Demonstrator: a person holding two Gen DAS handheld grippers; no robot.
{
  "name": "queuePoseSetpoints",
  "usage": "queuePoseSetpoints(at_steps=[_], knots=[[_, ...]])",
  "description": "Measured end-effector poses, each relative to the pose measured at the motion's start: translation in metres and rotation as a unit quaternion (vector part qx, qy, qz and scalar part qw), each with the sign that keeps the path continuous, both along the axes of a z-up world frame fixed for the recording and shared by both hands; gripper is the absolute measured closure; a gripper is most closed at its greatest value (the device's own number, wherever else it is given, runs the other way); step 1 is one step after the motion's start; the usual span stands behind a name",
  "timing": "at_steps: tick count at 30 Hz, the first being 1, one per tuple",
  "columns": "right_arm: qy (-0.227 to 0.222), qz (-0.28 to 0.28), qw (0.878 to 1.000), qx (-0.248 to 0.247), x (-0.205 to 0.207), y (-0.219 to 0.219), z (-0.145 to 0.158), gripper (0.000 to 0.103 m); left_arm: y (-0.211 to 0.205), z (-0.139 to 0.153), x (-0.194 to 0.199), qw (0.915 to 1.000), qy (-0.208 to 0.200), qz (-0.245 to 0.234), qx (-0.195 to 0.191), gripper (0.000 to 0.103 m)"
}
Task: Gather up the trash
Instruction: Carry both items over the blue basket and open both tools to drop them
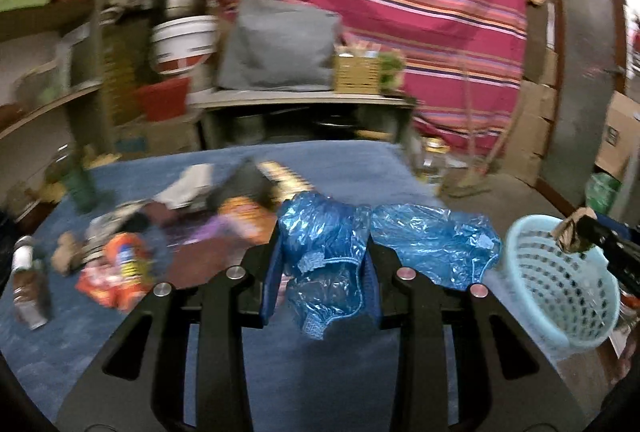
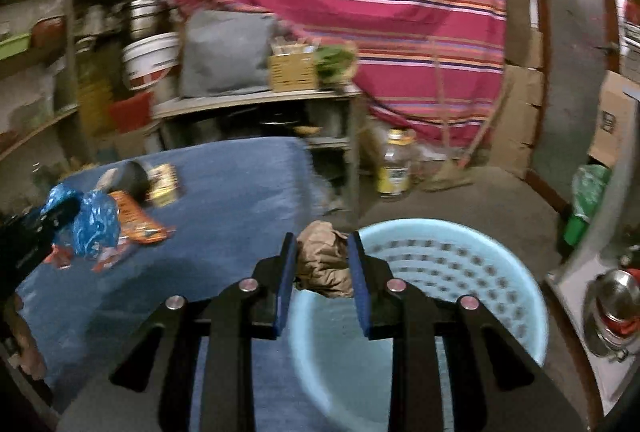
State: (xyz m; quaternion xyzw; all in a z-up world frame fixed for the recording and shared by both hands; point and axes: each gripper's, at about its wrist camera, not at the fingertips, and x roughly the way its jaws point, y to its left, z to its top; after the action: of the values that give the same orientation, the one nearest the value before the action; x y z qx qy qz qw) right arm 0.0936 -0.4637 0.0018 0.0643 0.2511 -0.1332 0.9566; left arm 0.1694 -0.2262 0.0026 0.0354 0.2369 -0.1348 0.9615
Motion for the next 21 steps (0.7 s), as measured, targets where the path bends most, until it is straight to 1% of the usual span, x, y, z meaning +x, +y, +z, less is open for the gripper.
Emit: queuePoseSetpoints(at_steps=[3,7,10,13,16,18,19,20,21], knots=[[-0.003,-0.029,1.0,0.008,-0.01,-0.031,-0.001,0.076,-0.041,0.001,-0.005,0.9993,-0.004,-0.038,0.003,0.07],[-0.003,-0.053,0.998,0.019,-0.02,-0.059,-0.003,0.076,-0.095,-0.002,-0.015,0.9962,-0.006,-0.086,0.005,0.07],[-0.002,-0.062,0.998,0.021,-0.027,-0.072,-0.006,0.076,-0.13,-0.008,-0.023,0.9937,-0.003,-0.111,0.013,0.069],[-0.004,-0.072,0.997,0.032,-0.035,-0.089,-0.01,0.076,-0.158,-0.018,-0.025,0.9913,0.009,-0.129,0.024,0.069],[-0.007,-0.079,0.996,0.047,-0.044,-0.101,-0.014,0.076,-0.18,-0.025,-0.025,0.9889,0.021,-0.143,0.033,0.068],[-0.007,-0.083,0.995,0.054,-0.049,-0.111,-0.017,0.076,-0.194,-0.027,-0.029,0.9876,0.019,-0.151,0.038,0.067],[-0.007,-0.085,0.995,0.058,-0.05,-0.114,-0.019,0.076,-0.198,-0.027,-0.032,0.987,0.017,-0.155,0.038,0.066],[-0.008,-0.086,0.994,0.062,-0.052,-0.117,-0.02,0.076,-0.201,-0.027,-0.034,0.9867,0.015,-0.157,0.039,0.06],[-0.009,-0.087,0.994,0.067,-0.053,-0.12,-0.022,0.076,-0.205,-0.026,-0.036,0.9862,0.013,-0.16,0.039,0.057]])
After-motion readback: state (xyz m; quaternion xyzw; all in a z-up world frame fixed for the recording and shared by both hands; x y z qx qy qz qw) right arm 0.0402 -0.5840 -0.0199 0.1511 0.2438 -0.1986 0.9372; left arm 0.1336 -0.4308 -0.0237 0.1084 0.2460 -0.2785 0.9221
